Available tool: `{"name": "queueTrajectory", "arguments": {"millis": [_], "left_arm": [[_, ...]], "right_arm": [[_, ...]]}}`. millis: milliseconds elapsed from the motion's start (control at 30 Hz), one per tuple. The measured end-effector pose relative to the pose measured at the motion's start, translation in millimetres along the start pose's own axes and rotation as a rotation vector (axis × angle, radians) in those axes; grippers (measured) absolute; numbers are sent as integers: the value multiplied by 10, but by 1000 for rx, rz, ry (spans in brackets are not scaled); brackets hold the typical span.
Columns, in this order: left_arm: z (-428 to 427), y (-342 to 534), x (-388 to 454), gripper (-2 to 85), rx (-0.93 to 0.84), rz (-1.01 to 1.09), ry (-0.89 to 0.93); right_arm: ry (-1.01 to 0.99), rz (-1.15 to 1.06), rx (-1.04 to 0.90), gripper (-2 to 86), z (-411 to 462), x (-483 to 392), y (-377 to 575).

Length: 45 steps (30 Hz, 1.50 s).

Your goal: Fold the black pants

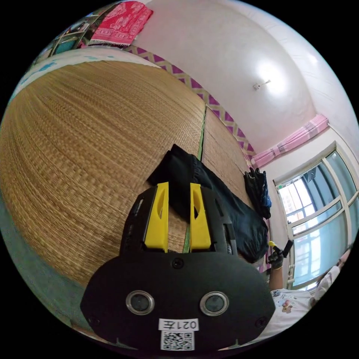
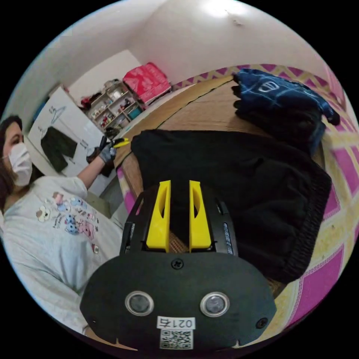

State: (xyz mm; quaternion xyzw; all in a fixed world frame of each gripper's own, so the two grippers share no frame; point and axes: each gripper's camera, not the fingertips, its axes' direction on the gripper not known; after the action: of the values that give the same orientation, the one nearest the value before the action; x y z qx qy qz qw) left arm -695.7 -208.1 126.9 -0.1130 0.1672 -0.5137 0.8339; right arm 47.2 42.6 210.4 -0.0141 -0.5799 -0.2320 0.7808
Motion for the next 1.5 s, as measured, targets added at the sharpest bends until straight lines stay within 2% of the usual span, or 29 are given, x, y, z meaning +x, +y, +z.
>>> {"name": "queueTrajectory", "arguments": {"millis": [67, 167, 233, 333, 400, 500, 700, 967, 1033, 1100, 1167, 1233, 1333, 1500], "left_arm": [[131, -91, -70, 84, -4, -17, 47], [415, -286, -152, 72, -47, -45, 19], [439, -369, -210, 30, -31, -75, 23], [172, -414, -141, -1, 23, -6, 47], [116, -413, -195, -5, 15, -1, 37], [323, -422, -459, -7, -69, -45, -74], [459, -457, -858, -6, -17, -98, 22], [603, -568, -1091, -3, -5, -77, 29], [649, -590, -1154, -3, -7, -78, 25], [680, -596, -1202, -3, -10, -77, 22], [711, -603, -1244, -3, -14, -69, 14], [767, -597, -1318, -3, -13, -73, 15], [823, -574, -1407, 0, -2, -71, 23], [625, -407, -1600, 21, 116, -110, 49]], "right_arm": [[39, -99, -79, 82, 360, -292, -96], [4, -119, -125, 84, 690, -464, -190], [-25, -118, -122, 84, 770, -558, -212], [-12, -127, -107, 84, 776, -732, -160], [-4, -122, -99, 82, 789, -803, -114], [34, -124, -133, 82, 944, -894, -99], [81, -121, -76, 86, 954, -1083, -79], [283, -492, -246, 107, 1525, -1871, 77], [360, -502, -331, 85, 1719, -1907, 84], [351, -448, -321, 13, 1642, -1918, 56], [313, -461, -271, -1, 1437, -2024, 94], [321, -466, -198, -5, 1340, -2109, 183], [394, -493, -368, -3, 1660, -2121, 370], [365, -406, -279, 27, 1527, -2154, 481]]}}
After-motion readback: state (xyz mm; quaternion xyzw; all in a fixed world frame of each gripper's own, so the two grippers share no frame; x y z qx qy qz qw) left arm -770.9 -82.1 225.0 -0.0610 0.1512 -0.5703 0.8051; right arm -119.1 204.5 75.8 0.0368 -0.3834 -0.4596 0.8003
